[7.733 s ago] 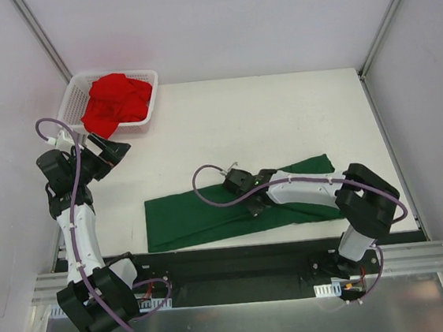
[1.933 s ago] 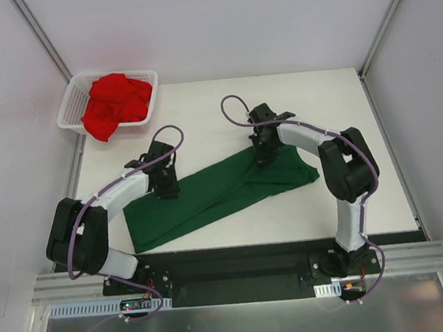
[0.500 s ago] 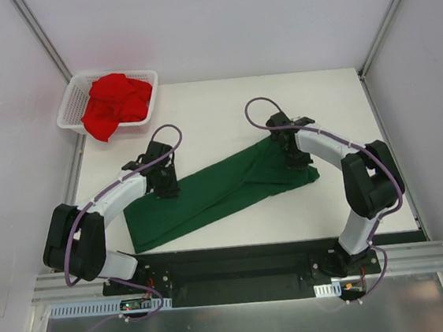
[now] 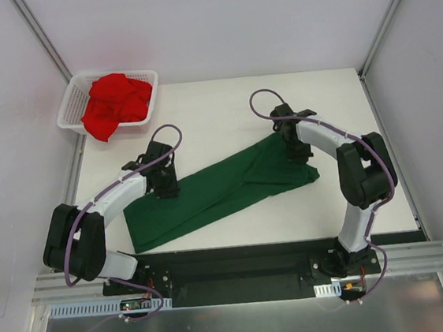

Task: Fold and stack the t-shirts
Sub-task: Rotate the tshirt 85 degrees

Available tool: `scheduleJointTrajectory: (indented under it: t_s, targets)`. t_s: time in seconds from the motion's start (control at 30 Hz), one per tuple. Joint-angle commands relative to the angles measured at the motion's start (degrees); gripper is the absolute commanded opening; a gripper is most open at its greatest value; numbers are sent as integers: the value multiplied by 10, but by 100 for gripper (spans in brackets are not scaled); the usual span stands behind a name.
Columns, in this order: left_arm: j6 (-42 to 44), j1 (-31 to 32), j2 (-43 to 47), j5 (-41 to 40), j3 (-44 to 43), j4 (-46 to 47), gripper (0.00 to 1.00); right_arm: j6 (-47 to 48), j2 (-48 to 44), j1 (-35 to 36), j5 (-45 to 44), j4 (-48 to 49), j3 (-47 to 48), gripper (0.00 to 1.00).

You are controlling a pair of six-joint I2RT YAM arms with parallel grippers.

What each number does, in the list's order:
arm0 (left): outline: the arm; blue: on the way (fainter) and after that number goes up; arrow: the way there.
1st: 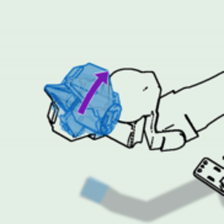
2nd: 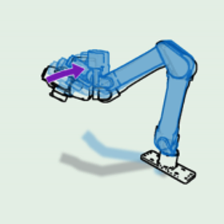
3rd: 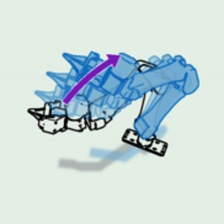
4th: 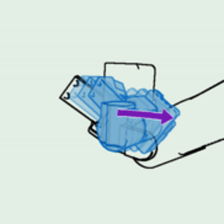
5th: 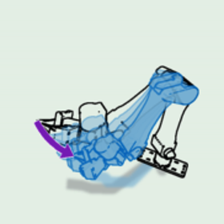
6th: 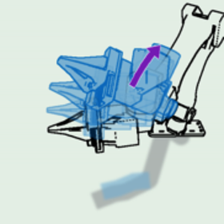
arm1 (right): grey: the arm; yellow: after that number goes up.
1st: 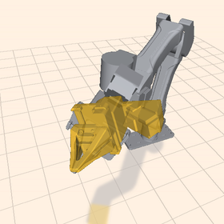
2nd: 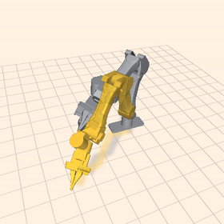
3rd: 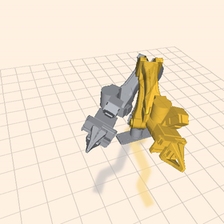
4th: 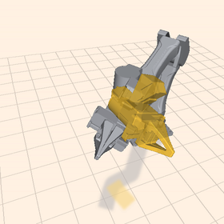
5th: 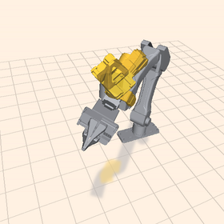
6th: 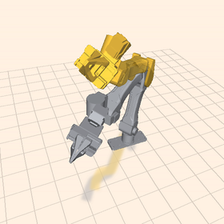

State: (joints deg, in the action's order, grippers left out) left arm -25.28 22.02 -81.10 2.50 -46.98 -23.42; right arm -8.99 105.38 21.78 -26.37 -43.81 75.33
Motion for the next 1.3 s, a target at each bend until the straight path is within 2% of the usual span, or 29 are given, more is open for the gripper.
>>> scheduleJointTrajectory:
  t_s: [0.0, 0.57, 0.8, 0.97, 1.13, 1.27]
  targets:
    - [6, -4, 5, -2, -5, -7, 0, -3, -27, 0, 28, 1, -32, 1]
    - [2, -4, 4, 2, 0, -4, 0, 10, -123, 12, 70, 6, -92, 1]
    - [1, -4, 4, 1, -2, -3, 0, 39, -131, 12, 156, 39, -76, 1]
    - [0, -5, 4, 0, -3, -3, 0, 61, -74, 14, 207, 86, -53, 1]
    - [1, -5, 12, -6, 0, -3, 0, 81, -12, 20, 258, 106, 10, 1]
    - [1, -5, 9, -7, 0, -3, 0, 86, 27, 24, 343, 122, 52, 1]
